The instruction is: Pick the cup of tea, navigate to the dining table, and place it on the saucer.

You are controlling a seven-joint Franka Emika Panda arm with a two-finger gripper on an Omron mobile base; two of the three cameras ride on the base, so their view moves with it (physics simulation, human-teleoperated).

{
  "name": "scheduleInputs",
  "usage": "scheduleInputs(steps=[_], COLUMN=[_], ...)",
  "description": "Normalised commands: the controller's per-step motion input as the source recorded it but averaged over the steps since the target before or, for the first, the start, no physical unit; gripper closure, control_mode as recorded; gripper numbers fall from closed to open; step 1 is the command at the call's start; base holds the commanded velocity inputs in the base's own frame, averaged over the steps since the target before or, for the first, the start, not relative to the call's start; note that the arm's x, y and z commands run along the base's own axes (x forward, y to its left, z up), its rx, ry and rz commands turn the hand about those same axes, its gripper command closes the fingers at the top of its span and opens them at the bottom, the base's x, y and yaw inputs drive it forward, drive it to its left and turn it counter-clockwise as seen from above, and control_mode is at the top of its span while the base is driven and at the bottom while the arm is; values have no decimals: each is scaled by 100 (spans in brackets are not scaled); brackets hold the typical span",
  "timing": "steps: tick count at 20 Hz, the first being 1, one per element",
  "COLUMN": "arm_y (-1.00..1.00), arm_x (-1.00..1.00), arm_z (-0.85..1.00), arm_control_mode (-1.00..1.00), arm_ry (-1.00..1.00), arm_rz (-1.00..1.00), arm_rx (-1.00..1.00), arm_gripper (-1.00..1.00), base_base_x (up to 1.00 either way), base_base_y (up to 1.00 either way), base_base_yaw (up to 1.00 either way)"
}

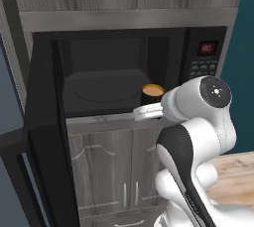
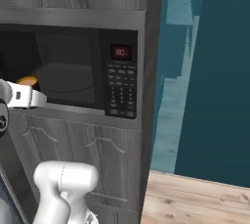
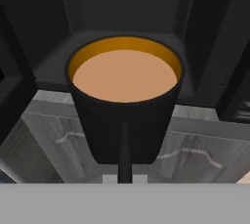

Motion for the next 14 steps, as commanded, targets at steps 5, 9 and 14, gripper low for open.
scheduleInputs(steps=[5, 9, 14], arm_y=[0, 0, 0], arm_x=[0, 0, 0], arm_z=[0, 0, 0], arm_control_mode=[100, 100, 100], arm_ry=[0, 0, 0], arm_rz=[0, 0, 0], arm_rx=[0, 0, 0], arm_gripper=[100, 100, 100], base_base_x=[-51, -57, -63], base_base_y=[-33, -41, -39], base_base_yaw=[22, 25, 26])
